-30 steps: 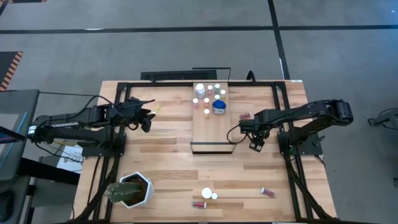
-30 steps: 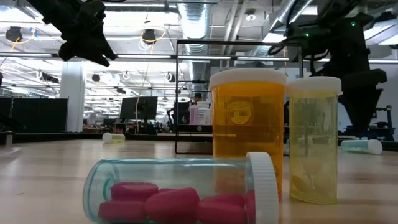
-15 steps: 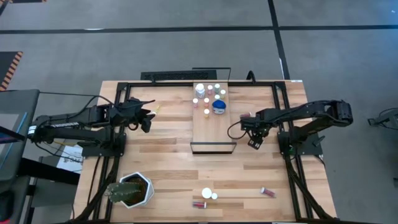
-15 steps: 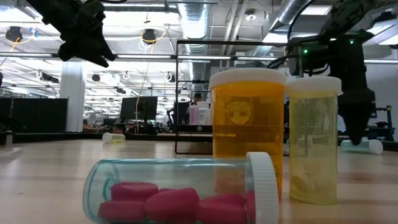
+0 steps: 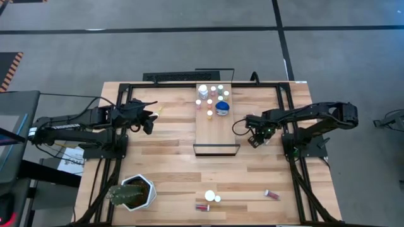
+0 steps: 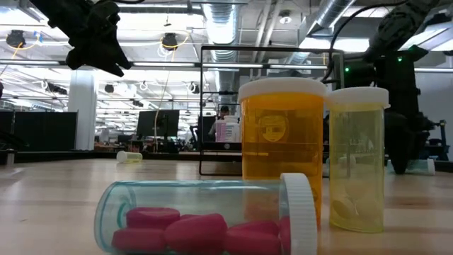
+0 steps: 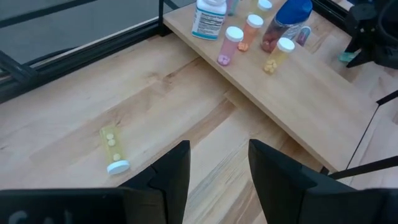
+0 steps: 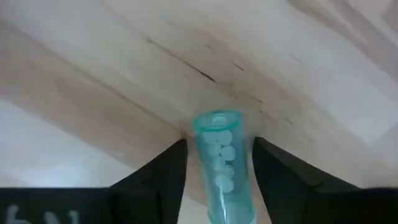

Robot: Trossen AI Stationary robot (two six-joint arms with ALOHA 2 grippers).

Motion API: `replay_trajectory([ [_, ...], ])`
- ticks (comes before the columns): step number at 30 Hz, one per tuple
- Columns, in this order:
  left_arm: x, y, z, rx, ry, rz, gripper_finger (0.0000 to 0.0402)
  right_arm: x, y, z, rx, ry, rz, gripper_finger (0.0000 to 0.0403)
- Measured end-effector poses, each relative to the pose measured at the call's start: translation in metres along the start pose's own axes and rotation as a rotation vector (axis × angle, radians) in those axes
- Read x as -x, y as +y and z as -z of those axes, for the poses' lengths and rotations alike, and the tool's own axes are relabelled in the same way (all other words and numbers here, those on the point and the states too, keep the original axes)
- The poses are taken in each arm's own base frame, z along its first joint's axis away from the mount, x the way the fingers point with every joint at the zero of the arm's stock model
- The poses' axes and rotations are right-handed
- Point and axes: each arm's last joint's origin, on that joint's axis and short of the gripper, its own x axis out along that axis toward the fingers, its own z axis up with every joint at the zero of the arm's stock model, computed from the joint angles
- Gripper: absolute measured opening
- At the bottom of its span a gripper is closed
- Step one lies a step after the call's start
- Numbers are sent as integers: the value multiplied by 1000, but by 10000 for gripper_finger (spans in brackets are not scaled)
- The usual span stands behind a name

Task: Pick and place medicine bottles onto shelf by color
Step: Put the green pill bottle on the shelf

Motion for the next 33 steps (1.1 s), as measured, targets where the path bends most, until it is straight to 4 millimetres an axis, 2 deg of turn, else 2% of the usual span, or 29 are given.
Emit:
replay_trajectory([
  [7,0,0,0,-4,4,-2,149,-3,-7,-7,-358,-22,-29,170],
  [15,0,3,4,-30,36,-26,149,-4,-16,-16,-786,-1,-75,169],
  [20,0,3,4,-69,44,-30,149,-4,-24,-23,-971,39,-117,170],
  [25,0,3,5,-86,47,-31,149,5,-33,-38,-961,-5,-130,164],
  [33,0,4,6,-74,61,-41,149,60,-43,-62,-604,-114,-172,160],
])
